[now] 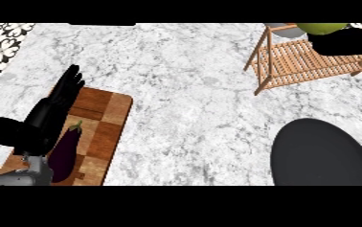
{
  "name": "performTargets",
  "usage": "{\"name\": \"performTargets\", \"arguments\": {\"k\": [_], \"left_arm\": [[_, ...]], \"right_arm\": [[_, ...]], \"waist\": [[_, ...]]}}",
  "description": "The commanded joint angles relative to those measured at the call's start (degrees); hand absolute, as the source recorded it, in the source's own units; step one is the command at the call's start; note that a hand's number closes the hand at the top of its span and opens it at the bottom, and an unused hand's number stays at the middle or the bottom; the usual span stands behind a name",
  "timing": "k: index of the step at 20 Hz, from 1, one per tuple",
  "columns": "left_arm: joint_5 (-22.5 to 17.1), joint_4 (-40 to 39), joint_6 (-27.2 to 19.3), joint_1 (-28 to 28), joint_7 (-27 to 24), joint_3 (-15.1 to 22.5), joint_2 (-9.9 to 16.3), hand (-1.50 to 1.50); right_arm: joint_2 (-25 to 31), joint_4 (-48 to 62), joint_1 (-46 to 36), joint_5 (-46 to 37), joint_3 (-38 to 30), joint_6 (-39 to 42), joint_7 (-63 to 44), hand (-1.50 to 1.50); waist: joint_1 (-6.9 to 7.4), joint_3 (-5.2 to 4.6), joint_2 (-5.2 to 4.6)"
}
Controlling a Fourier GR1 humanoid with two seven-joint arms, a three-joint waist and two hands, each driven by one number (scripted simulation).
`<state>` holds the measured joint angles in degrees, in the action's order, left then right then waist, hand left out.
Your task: Pick the pear from the placemat and place it in the tiered shelf
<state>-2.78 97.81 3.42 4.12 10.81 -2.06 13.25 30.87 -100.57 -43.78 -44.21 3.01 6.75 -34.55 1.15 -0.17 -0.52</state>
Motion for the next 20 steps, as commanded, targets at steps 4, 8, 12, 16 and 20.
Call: {"name": "performTargets", "arguments": {"k": [4,8,12,16,20], "left_arm": [[-0.8,0.3,0.9,3.0,3.4,-1.3,1.2,0.00],[2.2,-1.8,-0.9,1.8,0.8,0.7,-1.6,0.00],[0.5,-3.0,2.0,-1.0,-3.5,-0.9,-0.8,0.00],[1.6,-2.6,0.1,-0.2,-1.9,-0.6,-1.8,0.00],[1.7,-0.3,0.3,-1.3,-0.2,0.4,-2.2,0.00]], "right_arm": [[2.2,18.6,-8.8,-7.3,0.5,-7.8,14.2,1.50],[0.6,20.9,-11.8,-3.0,-1.9,-7.0,19.8,1.50],[-0.6,24.4,-13.9,1.6,-3.7,-3.9,23.6,1.50],[0.6,29.3,-13.0,0.1,-0.3,0.9,28.0,1.50],[2.0,33.3,-13.7,-1.3,3.1,6.5,31.9,1.50]], "waist": [[0.31,0.16,0.17],[-0.35,0.16,0.37],[-0.49,0.14,0.45],[-0.63,0.14,0.46],[-0.29,0.15,0.51]]}}
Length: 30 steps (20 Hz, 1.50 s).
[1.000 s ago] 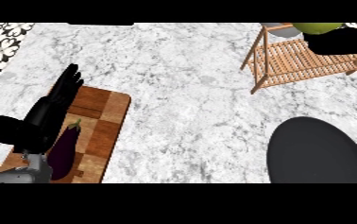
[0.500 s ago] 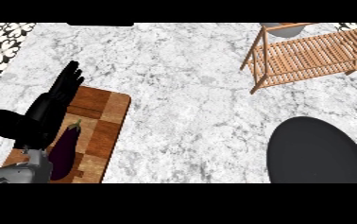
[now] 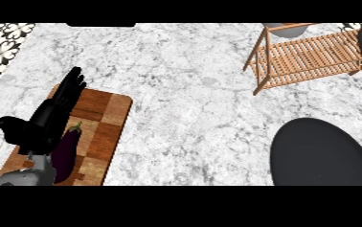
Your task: Pick the pear from the placemat and place it in the tiered shelf
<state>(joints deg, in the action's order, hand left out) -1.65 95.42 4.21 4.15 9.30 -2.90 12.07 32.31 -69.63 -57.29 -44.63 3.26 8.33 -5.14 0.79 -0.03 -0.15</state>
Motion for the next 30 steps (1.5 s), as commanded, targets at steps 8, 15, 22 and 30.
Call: {"name": "performTargets", "arguments": {"k": [8,15,22,30], "left_arm": [[0.4,3.9,-0.7,-0.3,4.2,-0.2,-0.9,0.00],[-0.4,0.0,1.5,0.4,0.2,-1.9,0.6,0.00],[0.7,1.0,0.2,0.6,0.0,-1.6,-0.2,0.00],[0.3,2.6,1.2,-0.8,1.4,-1.3,-0.3,0.00]], "right_arm": [[-0.6,8.6,1.7,-3.0,-2.0,1.0,4.0,1.50],[1.2,8.3,5.8,-7.5,-8.1,-12.0,-5.2,1.50],[13.4,15.8,2.5,-21.8,5.2,4.4,1.6,-1.50],[7.8,11.6,-2.8,-13.3,-8.1,-0.2,-7.6,-1.50]], "waist": [[-0.26,0.03,0.11],[-0.89,0.03,0.17],[0.08,-0.01,0.00],[-0.16,0.03,0.23]]}}
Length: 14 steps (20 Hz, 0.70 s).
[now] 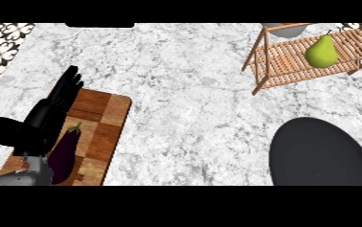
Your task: Pick the pear from the placemat and place it in the tiered shelf
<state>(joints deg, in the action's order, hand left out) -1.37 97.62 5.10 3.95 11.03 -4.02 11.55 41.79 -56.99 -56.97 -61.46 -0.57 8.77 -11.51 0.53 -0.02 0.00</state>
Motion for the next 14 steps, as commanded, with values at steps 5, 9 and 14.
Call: {"name": "performTargets", "arguments": {"k": [5,9,14], "left_arm": [[-0.6,-1.1,0.8,0.3,0.6,-0.8,0.4,0.00],[0.2,-1.2,0.8,-1.3,-1.3,-0.5,0.2,0.00],[1.4,0.4,-1.1,1.6,1.6,0.4,-0.6,0.00]], "right_arm": [[-2.7,-5.1,-7.3,9.9,-10.9,0.8,-5.1,-1.50],[-0.5,-5.4,-12.1,14.6,-17.9,3.5,-10.9,-1.50],[3.6,-2.4,-14.8,21.4,-30.1,2.1,-17.2,-1.50]], "waist": [[-0.50,0.00,0.27],[-0.62,-0.02,0.41],[-1.13,0.09,0.33]]}}
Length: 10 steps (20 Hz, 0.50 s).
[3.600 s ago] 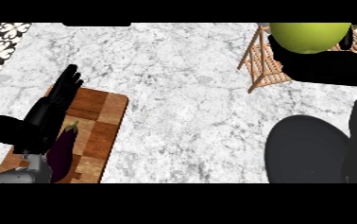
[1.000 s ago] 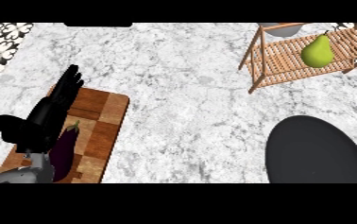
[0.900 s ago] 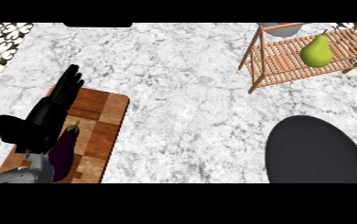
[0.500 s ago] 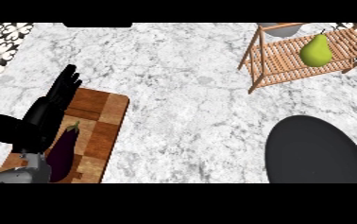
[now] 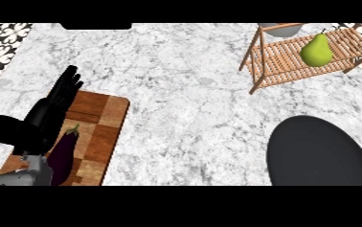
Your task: Pick the pear from the placemat and place it in the tiered shelf
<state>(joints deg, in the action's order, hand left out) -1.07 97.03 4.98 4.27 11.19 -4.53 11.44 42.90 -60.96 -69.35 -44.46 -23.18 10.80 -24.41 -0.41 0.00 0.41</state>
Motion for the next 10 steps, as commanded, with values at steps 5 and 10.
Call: {"name": "performTargets", "arguments": {"k": [5,10], "left_arm": [[-1.4,0.0,0.8,-0.3,1.1,-1.4,0.7,0.00],[-2.0,-0.1,2.1,-1.4,0.2,-1.7,1.1,0.00]], "right_arm": [[10.3,3.0,-0.4,12.5,-17.0,8.6,-7.7,-1.50],[19.8,6.4,2.0,18.9,-23.8,17.2,-6.7,-1.50]], "waist": [[-0.76,0.05,0.00],[-0.44,0.03,-0.11]]}}
